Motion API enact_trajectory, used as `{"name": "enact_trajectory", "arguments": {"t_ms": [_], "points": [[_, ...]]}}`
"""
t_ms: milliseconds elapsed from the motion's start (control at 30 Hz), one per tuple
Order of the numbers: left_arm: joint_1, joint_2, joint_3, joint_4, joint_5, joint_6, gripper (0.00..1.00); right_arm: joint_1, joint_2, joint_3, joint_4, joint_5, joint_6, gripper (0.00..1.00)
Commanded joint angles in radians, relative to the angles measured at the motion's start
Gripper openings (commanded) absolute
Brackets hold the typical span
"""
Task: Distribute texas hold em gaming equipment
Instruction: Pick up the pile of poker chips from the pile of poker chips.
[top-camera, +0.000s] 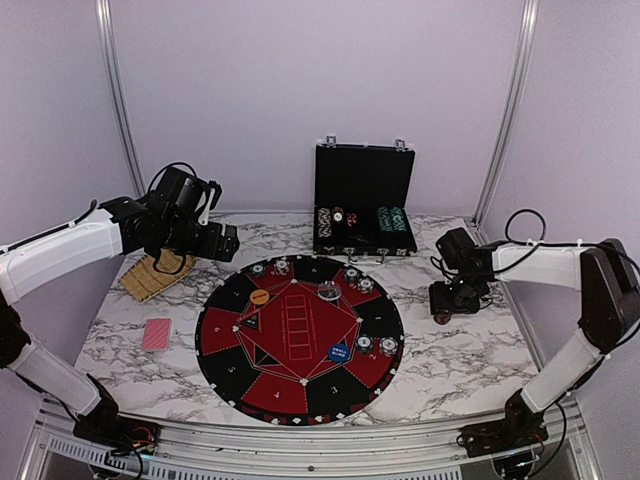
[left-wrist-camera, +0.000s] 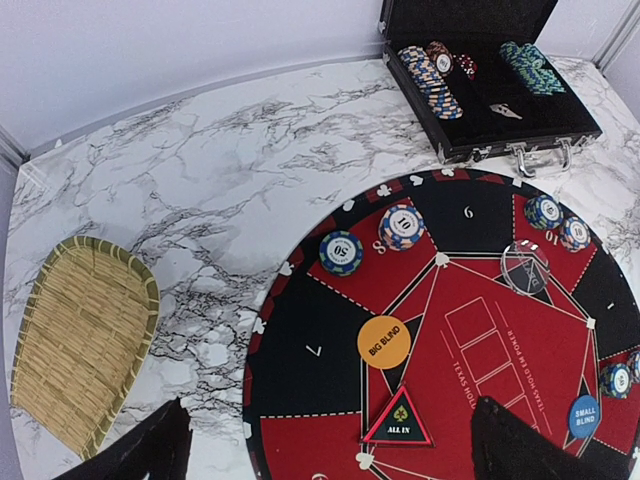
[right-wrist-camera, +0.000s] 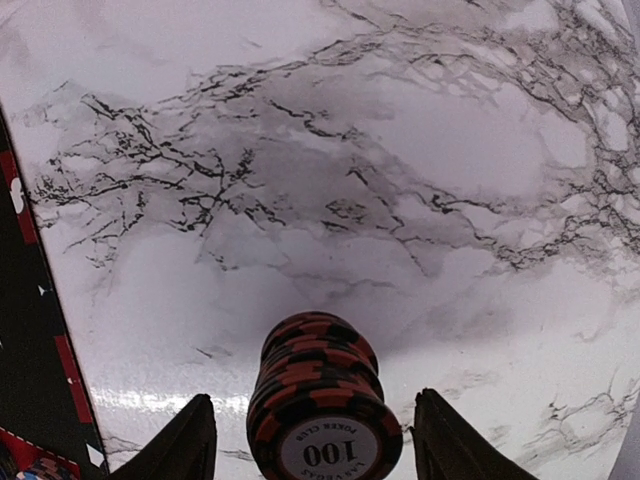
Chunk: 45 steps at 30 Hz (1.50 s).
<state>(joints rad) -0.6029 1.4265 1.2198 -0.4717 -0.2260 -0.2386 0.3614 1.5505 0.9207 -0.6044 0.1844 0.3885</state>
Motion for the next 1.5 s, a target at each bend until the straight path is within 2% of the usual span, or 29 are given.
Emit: {"name": "enact_trajectory", "arguments": {"t_ms": [0,567,900,1467], "points": [[0.005,0.006,-0.008,0.023,-0.002,0.012,0.99,-0.014,0.001,0.001,0.018,-0.006,-0.007,0.63],[0.005,0.014,-0.009,0.022,0.009,0.012,0.99,-0.021,0.026,0.007,0.029,-0.016,-0.017,0.48],[0.005,0.015,-0.009,0.023,0.014,0.010,0.99,-0.024,0.005,0.019,0.013,-0.004,-0.018,0.34],[0.005,0.007,-0.010,0.022,0.013,0.010,0.99,-0.023,-0.034,0.126,-0.074,0.017,-0.034,0.30]]}}
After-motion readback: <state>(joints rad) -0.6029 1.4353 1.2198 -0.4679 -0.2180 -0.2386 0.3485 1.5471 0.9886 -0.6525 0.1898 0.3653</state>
